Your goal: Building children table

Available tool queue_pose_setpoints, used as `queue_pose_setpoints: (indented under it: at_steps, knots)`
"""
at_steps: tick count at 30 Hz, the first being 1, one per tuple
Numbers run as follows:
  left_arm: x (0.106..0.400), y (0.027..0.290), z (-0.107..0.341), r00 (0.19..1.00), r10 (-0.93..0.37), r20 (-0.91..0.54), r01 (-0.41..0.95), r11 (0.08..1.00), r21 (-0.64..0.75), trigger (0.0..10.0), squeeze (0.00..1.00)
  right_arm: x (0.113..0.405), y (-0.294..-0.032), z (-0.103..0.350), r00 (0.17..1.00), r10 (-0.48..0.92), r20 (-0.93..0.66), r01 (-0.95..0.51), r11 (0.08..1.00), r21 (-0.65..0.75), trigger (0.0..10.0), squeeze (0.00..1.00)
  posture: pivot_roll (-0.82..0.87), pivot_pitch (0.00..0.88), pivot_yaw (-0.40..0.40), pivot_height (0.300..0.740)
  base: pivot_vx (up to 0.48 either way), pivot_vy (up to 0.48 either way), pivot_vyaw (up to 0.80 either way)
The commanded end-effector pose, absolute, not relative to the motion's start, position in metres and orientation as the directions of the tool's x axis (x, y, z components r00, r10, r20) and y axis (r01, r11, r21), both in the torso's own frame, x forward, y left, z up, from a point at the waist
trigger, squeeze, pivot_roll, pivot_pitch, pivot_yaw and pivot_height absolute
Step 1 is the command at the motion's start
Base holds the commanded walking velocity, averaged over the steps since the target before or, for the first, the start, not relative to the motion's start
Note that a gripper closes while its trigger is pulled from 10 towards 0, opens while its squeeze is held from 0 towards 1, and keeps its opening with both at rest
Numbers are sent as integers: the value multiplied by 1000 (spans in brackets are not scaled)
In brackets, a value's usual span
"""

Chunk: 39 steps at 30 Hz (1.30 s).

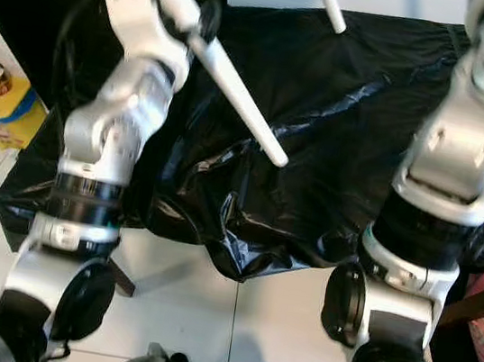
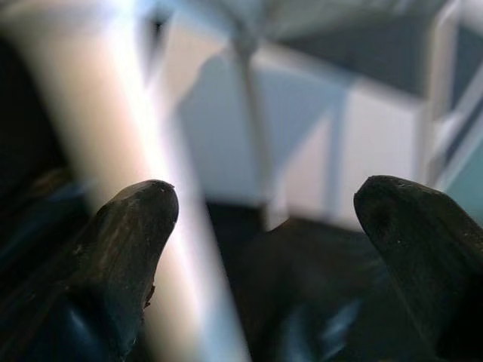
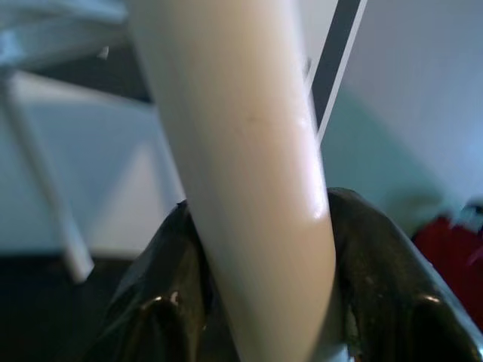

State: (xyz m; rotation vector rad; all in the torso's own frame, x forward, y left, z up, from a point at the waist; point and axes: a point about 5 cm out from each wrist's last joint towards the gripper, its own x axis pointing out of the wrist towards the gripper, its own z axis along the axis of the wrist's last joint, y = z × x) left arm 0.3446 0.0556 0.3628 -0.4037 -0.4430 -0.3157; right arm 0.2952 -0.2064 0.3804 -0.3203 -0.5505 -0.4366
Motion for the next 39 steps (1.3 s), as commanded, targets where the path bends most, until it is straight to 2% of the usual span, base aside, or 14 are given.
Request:
queue_pose_setpoints:
  at_steps: [1,6,17,18,19,20,30,31,32,37,38,39]
  knots:
    - [330,30,370,702,-456,547,612,779,-137,10000,0,302,-214,355,793,-315,522,427,898,-107,10000,0,-130,106,90,740,0,0,0]
    - [329,14,352,690,-550,471,664,739,-110,10000,0,307,-225,312,817,-361,449,430,901,-56,10000,0,-121,116,104,740,0,0,0]
    - [326,16,324,678,-623,390,692,720,-52,10000,0,307,-219,288,830,-351,433,406,913,-40,10000,0,-97,127,103,740,0,0,0]
    - [326,17,320,683,-623,381,691,721,-58,10000,0,307,-219,286,827,-349,441,407,912,-41,10000,804,-94,128,101,740,0,0,0]
    - [326,17,320,683,-623,381,691,721,-58,10000,0,307,-219,286,827,-349,441,407,912,-41,10000,804,-94,128,101,740,0,0,0]
    - [326,19,317,686,-624,373,689,722,-59,10000,1000,307,-218,284,828,-339,446,394,919,-32,10000,1000,-90,129,100,740,0,0,0]
    - [326,25,309,685,-637,353,689,724,-30,10000,1000,304,-215,277,811,-336,479,389,921,-13,10000,1000,-76,126,91,740,0,0,0]
    - [326,26,308,688,-638,347,684,729,-16,10000,655,302,-214,273,806,-347,480,395,918,-1,10000,1000,-71,124,88,740,0,0,0]
    - [326,27,307,691,-637,342,678,735,-1,10000,0,301,-213,269,804,-359,474,400,916,15,10000,1000,-67,120,87,740,0,0,0]
    - [324,31,302,696,-636,334,665,746,36,10000,0,296,-210,254,807,-389,443,405,912,64,10000,1000,-60,115,84,740,0,0,0]
    - [323,32,300,702,-631,332,652,756,59,10000,0,293,-209,251,807,-392,441,404,912,70,10000,0,-54,112,83,740,0,0,0]
    - [323,34,297,710,-624,326,637,767,81,10000,0,290,-207,246,809,-392,438,403,912,73,10000,0,-52,111,83,740,0,0,0]
